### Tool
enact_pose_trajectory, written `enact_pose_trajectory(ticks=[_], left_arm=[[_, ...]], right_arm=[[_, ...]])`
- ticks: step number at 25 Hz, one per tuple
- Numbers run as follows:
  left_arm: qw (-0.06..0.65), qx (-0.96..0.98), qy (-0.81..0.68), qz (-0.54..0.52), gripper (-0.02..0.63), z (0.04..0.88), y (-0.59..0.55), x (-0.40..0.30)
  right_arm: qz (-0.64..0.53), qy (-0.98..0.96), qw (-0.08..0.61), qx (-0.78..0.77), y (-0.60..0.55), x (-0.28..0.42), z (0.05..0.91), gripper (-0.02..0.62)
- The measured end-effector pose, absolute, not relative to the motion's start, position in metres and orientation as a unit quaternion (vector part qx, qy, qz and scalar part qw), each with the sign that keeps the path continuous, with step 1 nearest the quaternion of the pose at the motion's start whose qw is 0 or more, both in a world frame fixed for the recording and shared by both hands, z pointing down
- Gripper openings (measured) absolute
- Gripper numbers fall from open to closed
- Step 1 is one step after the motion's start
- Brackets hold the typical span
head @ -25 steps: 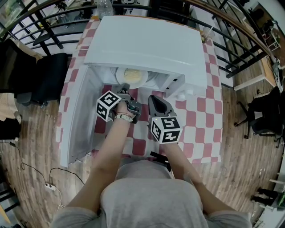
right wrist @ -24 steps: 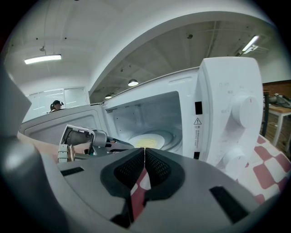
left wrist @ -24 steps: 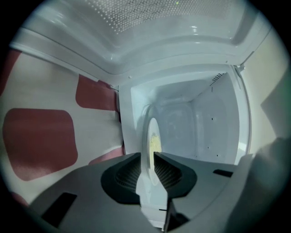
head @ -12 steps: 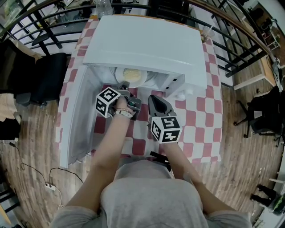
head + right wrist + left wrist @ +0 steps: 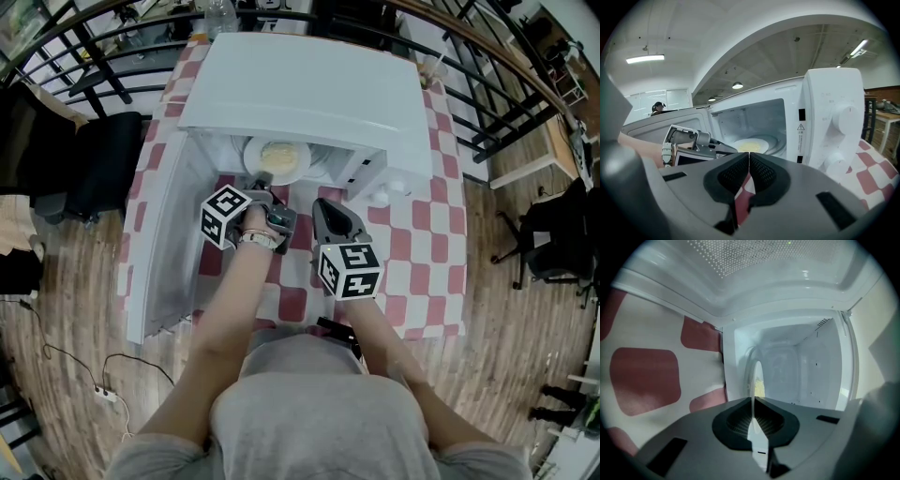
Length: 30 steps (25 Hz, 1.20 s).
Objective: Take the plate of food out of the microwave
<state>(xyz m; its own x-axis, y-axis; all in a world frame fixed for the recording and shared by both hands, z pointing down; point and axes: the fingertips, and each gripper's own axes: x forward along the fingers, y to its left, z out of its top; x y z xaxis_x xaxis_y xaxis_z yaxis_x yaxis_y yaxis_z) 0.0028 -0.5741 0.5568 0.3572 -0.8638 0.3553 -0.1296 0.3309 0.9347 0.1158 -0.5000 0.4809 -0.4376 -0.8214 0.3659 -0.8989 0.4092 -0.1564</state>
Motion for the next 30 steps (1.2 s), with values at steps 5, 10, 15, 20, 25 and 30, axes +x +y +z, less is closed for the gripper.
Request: enact_pose_trajectory(ticks=[5,10,15,20,25,30], left_arm=[[0.645,0.515,-0.487,-0.285,0.011,0.546,-0.568,0.002],[0.641,0.526,-0.479,-0.287,0.012,0.537,-0.562,0.001],[0.637,0.535,-0.473,-0.291,0.012,0.529,-0.554,0.001],[0.634,0.542,-0.47,-0.288,0.012,0.522,-0.543,0.002],[0.629,0.554,-0.462,-0.29,0.012,0.514,-0.53,0.002],[0.631,0.555,-0.458,-0.291,0.012,0.511,-0.511,0.001]], right_arm=[[0.161,-0.833,0.114,0.517,-0.493,0.115,0.476,0.026],[0.148,-0.839,0.109,0.512,-0.488,0.111,0.467,0.026],[0.141,-0.843,0.109,0.508,-0.481,0.109,0.462,0.025],[0.134,-0.846,0.106,0.504,-0.47,0.106,0.457,0.025],[0.128,-0.846,0.099,0.508,-0.46,0.104,0.453,0.025],[0.125,-0.845,0.092,0.511,-0.449,0.103,0.448,0.025]])
